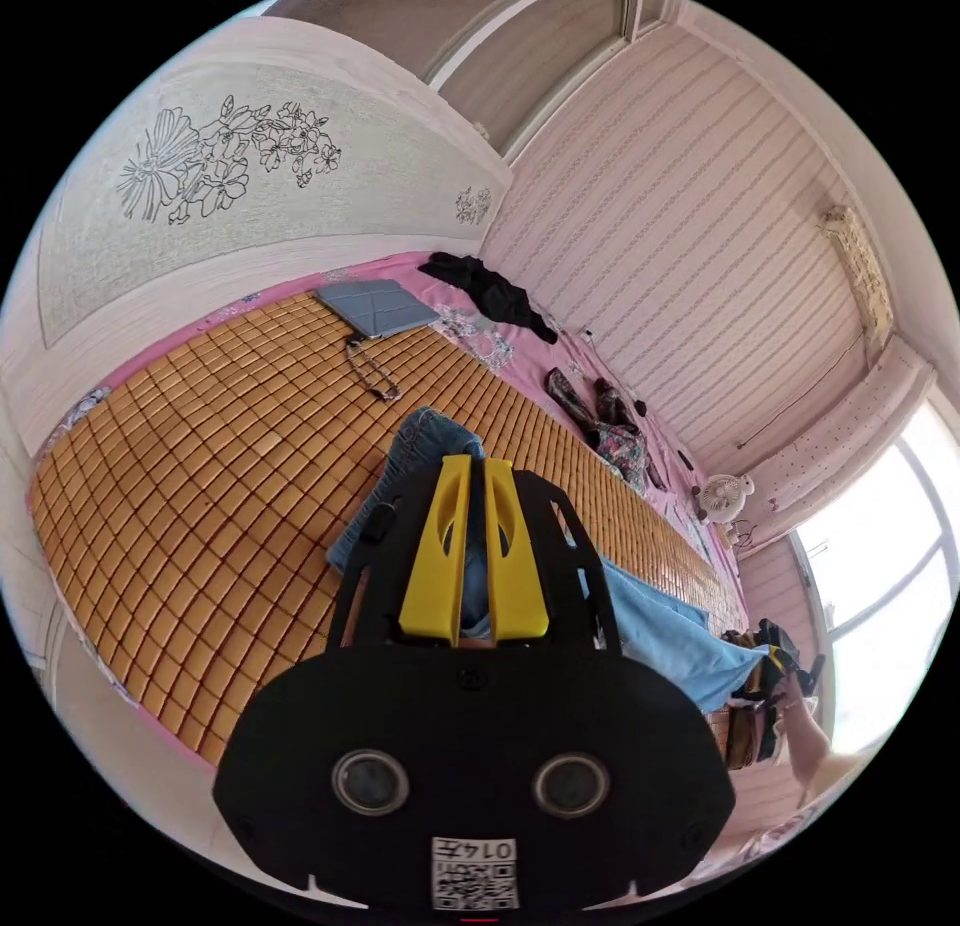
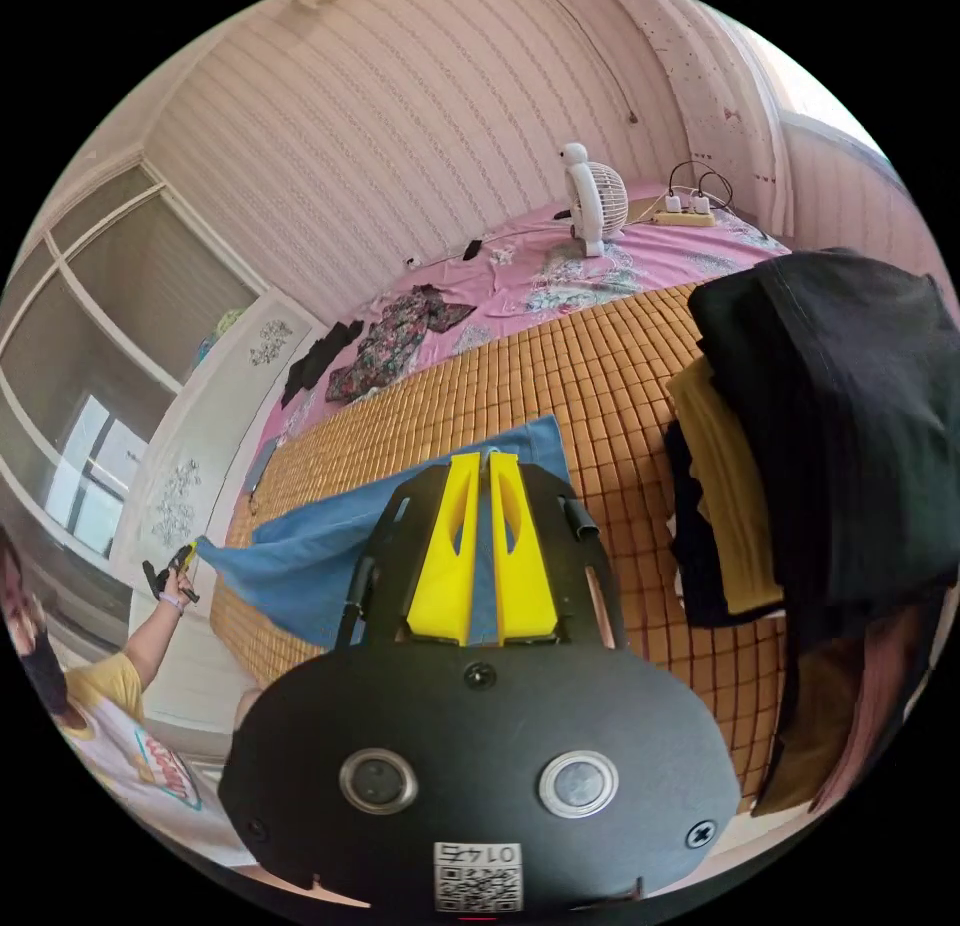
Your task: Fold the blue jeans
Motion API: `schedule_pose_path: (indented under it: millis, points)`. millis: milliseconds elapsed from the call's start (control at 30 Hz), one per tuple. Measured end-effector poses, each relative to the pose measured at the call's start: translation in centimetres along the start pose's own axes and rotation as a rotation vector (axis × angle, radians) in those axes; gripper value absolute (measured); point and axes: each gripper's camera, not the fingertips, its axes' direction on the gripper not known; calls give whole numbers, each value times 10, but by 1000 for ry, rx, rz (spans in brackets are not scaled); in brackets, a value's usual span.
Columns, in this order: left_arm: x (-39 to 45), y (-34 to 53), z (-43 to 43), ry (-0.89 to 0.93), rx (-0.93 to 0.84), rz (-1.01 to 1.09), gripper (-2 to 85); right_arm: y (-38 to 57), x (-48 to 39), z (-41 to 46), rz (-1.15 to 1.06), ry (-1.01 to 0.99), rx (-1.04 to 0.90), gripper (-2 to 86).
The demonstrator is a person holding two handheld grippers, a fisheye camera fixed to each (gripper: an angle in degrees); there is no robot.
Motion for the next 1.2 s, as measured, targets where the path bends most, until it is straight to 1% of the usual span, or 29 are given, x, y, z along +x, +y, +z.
schedule_pose_path:
  millis: [67,100,133,200,233,267,300,367,400,467,533,567,700,767,833,900,967,1033,1100,1133,1200]
  points:
    - [1,-5,28,74,30,-164,47,-15,-5,30,56,30,-20,37]
    - [3,-3,33,94,53,-182,51,-15,-10,46,50,63,-32,45]
    - [10,3,38,104,101,-173,60,-13,-13,53,41,89,-40,50]
    - [24,14,49,48,101,-100,47,6,-16,81,12,192,-99,66]
    - [32,23,64,-7,37,-30,39,12,-16,89,8,215,-130,70]
    - [38,36,82,-49,-52,32,30,25,-17,105,-23,272,-202,78]
    - [40,43,92,-68,-98,58,26,38,-21,118,-75,357,-256,75]
    - [48,76,129,-169,-241,151,9,58,-30,134,-165,490,-313,70]
    - [50,84,137,-205,-271,177,5,68,-40,134,-243,527,-269,67]
    - [57,110,176,-387,-443,280,-4,74,-51,138,-289,565,-286,62]
    - [60,119,180,-415,-398,300,-4,76,-59,141,-322,576,-318,57]
    - [59,121,184,-393,-409,293,-5,80,-64,141,-356,588,-342,53]
    - [61,128,197,-377,-516,346,-6,110,-68,123,-390,588,-394,50]
    - [70,141,205,-443,-570,435,-5,129,-66,110,-370,563,-426,48]
    - [74,151,208,-476,-589,474,-5,148,-65,95,-352,527,-451,47]
    - [70,159,208,-475,-581,440,-4,167,-62,78,-317,482,-491,46]
    - [61,167,202,-420,-535,352,-2,173,-58,67,-288,440,-543,47]
    - [65,172,194,-400,-472,336,-1,170,-58,53,-277,414,-523,48]
    - [88,181,191,-418,-423,461,10,154,-61,32,-264,384,-378,50]
    - [110,189,194,-419,-398,558,18,148,-62,30,-259,370,-344,50]
    - [146,201,206,-335,-385,679,30,122,-66,36,-247,301,-248,51]
